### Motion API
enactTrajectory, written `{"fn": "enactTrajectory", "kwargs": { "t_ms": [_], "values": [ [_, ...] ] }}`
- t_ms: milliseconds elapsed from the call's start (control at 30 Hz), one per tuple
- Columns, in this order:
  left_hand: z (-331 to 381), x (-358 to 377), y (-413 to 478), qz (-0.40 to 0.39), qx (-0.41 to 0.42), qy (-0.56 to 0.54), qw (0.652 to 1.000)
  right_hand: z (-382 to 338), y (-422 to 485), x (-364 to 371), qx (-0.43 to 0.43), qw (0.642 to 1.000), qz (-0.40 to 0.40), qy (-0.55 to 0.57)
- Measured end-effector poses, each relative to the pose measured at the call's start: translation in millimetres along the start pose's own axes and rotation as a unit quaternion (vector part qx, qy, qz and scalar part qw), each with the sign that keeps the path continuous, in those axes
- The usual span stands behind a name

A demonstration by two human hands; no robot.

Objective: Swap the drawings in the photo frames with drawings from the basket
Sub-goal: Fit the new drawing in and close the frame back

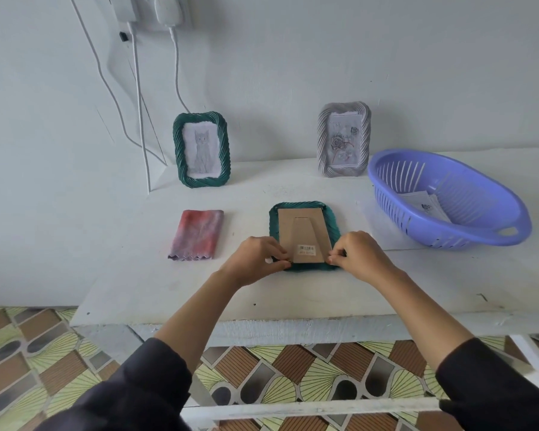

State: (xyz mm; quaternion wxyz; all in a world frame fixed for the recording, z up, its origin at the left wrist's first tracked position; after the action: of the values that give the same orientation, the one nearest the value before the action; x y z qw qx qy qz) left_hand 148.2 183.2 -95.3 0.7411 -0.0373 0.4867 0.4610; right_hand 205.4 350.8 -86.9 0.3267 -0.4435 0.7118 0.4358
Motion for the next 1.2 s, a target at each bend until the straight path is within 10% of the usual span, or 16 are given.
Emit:
{"fn": "enactTrajectory", "kwargs": {
  "t_ms": [1200],
  "values": [
    [12.3, 2.3, 7.2, -0.03, -0.029, 0.122, 0.992, -9.2, -3.2, -0.4, -0.038, 0.999, -0.01, 0.008]
  ]
}}
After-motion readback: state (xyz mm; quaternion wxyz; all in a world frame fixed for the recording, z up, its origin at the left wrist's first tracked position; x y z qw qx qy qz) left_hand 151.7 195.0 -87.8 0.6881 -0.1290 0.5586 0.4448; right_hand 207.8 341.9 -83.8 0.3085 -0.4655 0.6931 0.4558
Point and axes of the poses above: each hand's wrist, its own y-axis towards the middle knuckle, its own x-axis out of the palm, z = x × y, the point moved 8 cm from there along y, towards the middle knuckle, and after that the axes turned 15 degrees about z, right-handed, at the moved point
